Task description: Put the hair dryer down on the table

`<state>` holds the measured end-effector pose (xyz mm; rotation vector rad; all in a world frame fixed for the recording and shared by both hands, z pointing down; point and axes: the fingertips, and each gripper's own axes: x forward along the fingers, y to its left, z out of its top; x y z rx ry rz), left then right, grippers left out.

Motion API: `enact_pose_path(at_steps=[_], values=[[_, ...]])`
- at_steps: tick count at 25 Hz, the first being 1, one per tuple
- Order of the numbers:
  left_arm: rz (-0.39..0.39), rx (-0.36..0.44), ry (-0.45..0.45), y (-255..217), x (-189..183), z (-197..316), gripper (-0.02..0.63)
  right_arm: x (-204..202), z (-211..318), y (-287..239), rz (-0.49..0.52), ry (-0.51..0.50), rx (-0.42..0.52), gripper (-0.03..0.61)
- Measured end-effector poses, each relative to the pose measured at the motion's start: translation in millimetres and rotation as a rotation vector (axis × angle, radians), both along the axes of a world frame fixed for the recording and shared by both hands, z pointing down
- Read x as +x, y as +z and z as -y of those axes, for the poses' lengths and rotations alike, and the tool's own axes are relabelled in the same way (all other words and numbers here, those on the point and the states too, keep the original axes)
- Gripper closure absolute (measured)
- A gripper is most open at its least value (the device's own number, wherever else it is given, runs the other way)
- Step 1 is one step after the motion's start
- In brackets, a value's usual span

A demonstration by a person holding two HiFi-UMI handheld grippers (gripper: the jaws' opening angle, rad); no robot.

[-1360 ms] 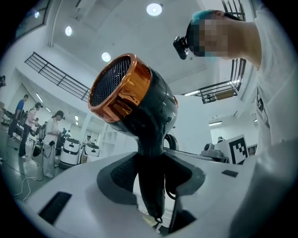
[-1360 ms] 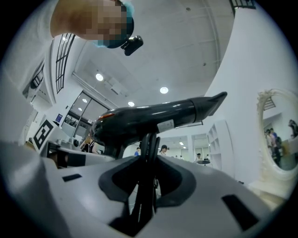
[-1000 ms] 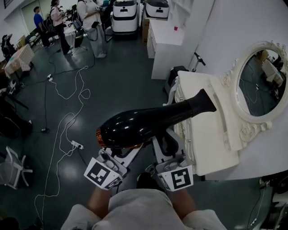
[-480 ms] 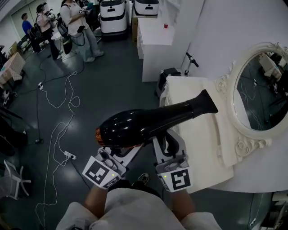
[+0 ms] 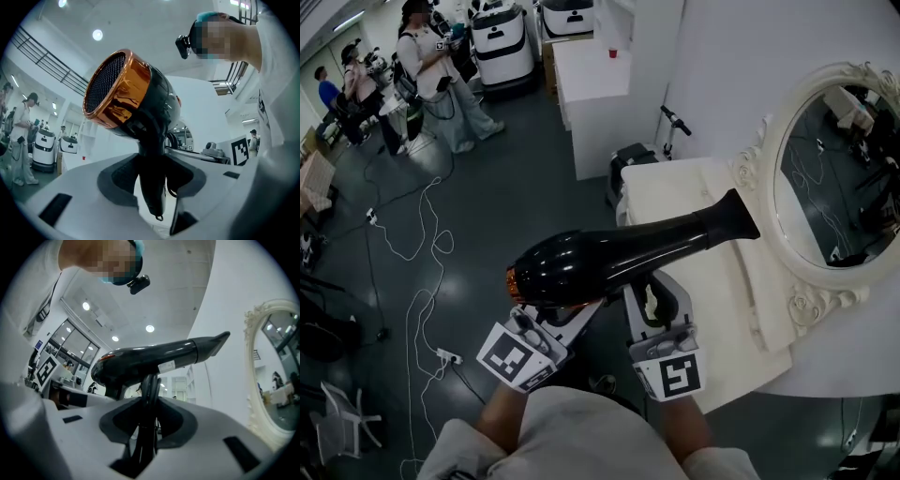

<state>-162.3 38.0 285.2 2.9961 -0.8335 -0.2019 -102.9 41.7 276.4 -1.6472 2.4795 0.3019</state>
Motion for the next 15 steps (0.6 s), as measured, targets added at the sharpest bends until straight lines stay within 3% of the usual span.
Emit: enact_pose_path(at_steps=[8,15], values=[[0.001,0.033,0.165,-5.4,51.1,83.6,0.442,49.3,72.1,-4.8,0.002,0.170,0.004,0.479],[0.013,0.011,0.299,-0.5,87.0,151.9,0.442,82.6,132.3,1.0,0.019,0.309,-0.027,0.479]])
